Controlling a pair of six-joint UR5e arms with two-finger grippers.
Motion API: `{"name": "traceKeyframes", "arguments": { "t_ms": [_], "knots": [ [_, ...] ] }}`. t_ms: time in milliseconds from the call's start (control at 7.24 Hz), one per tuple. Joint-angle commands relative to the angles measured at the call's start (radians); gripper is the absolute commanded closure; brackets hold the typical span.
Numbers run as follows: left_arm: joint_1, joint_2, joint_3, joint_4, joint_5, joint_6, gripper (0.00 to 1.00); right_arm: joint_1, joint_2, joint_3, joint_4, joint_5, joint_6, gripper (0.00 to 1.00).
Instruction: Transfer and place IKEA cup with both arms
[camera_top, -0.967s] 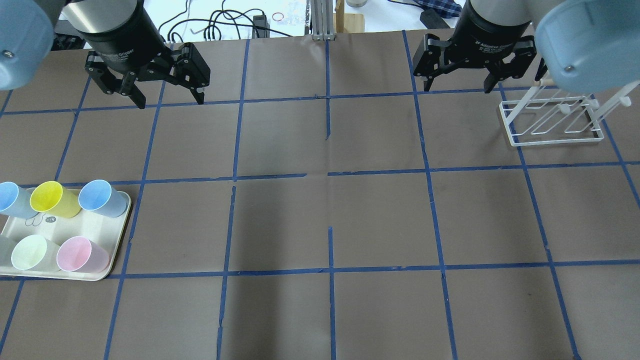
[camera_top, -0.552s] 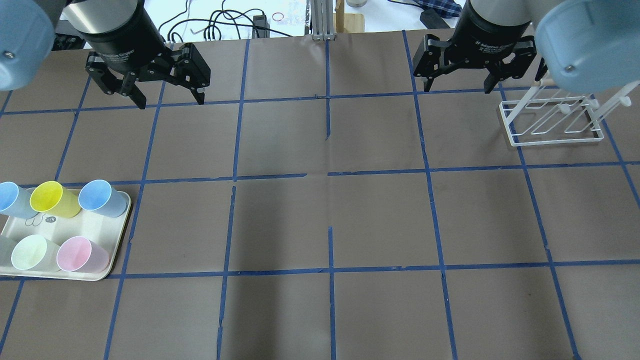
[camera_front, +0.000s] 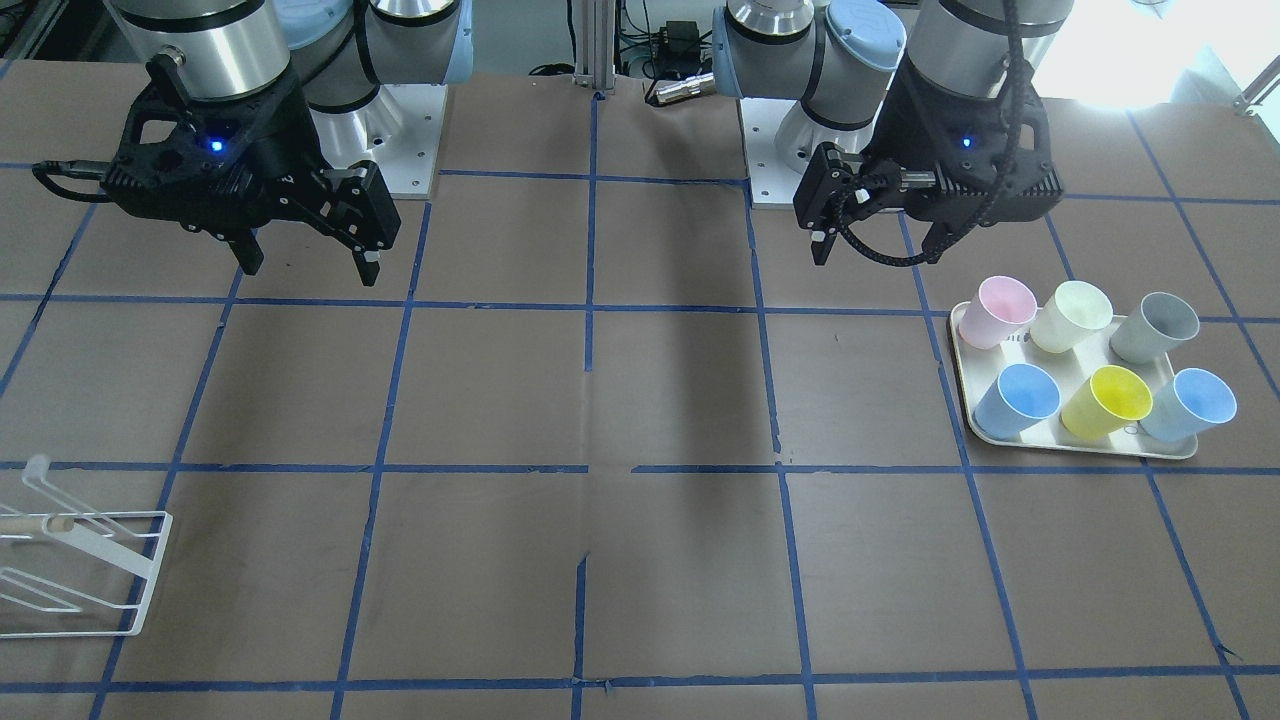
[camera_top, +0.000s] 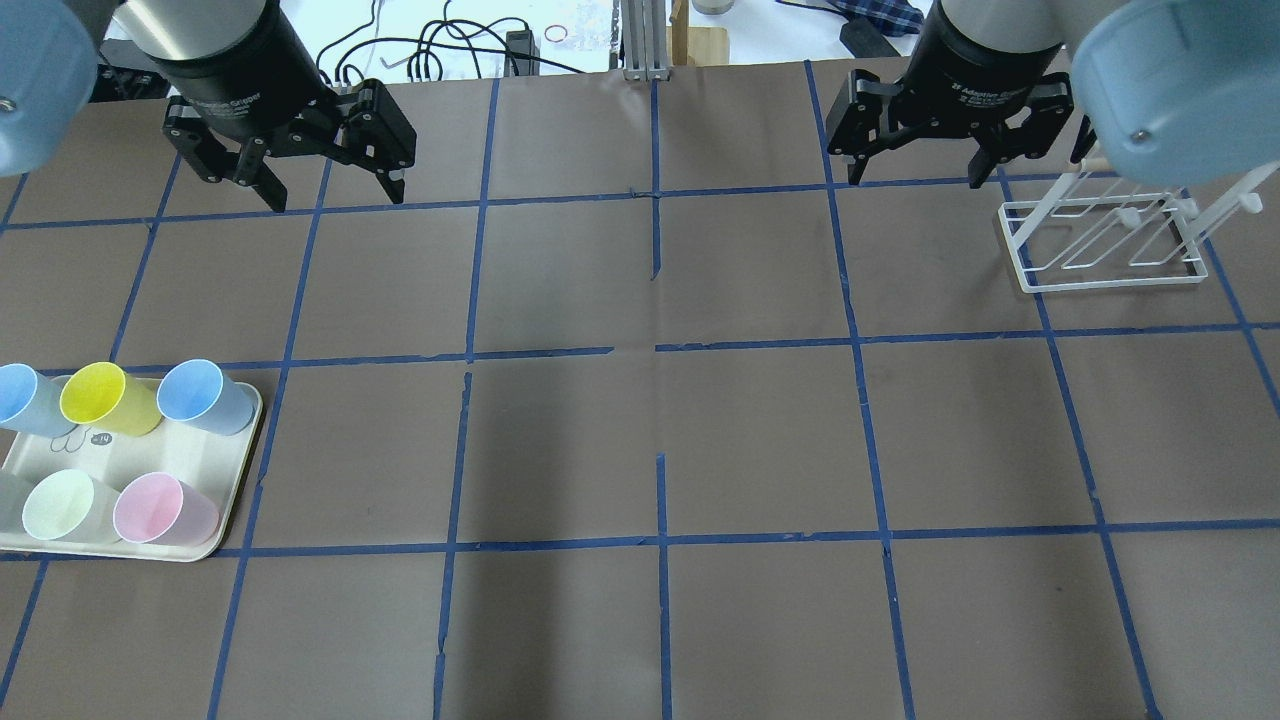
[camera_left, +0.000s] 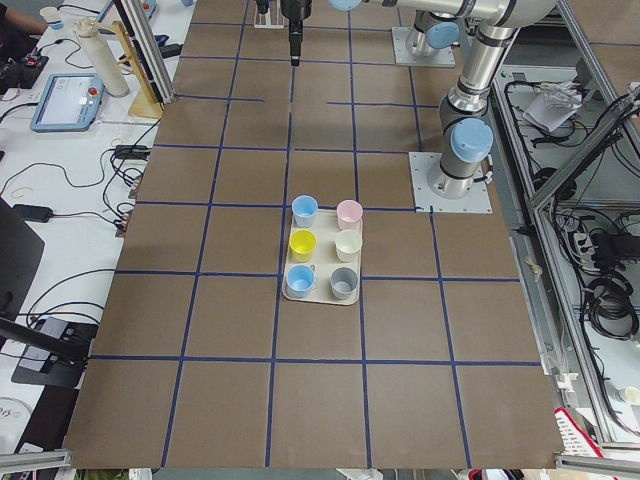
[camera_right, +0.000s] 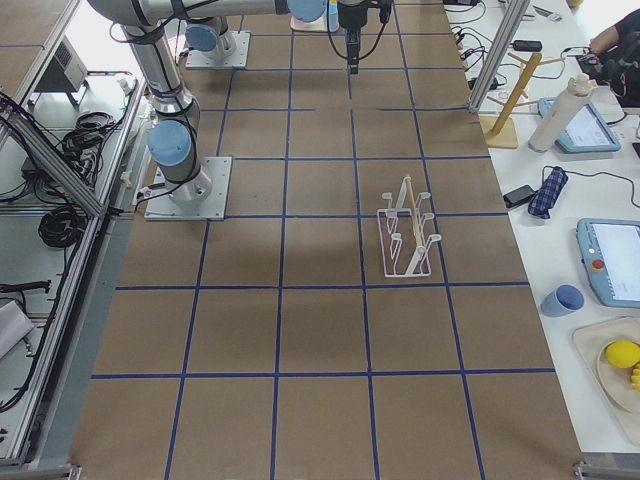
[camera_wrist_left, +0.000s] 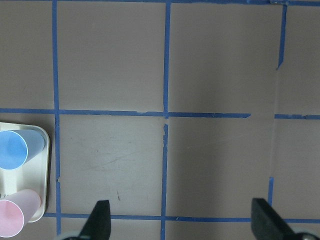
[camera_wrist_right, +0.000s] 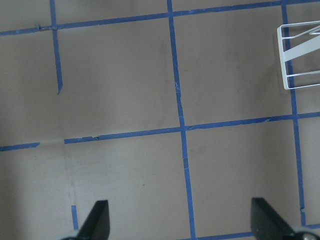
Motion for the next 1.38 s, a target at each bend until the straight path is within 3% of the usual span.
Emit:
{"name": "traceKeyframes", "arguments": {
  "t_ms": [0,1243],
  "knots": [
    [-0.001,-0.008,0.001,0.000,-0.001,0.000,0.00,0.001,0.003,0.000,0.000,-0.002,0.001,0.00],
    [-0.001,-0.011,0.001,-0.003,-0.011,0.000,0.00,-0.008,0.000,0.000,-0.003,-0.002,0.001,0.00]
  ]
}}
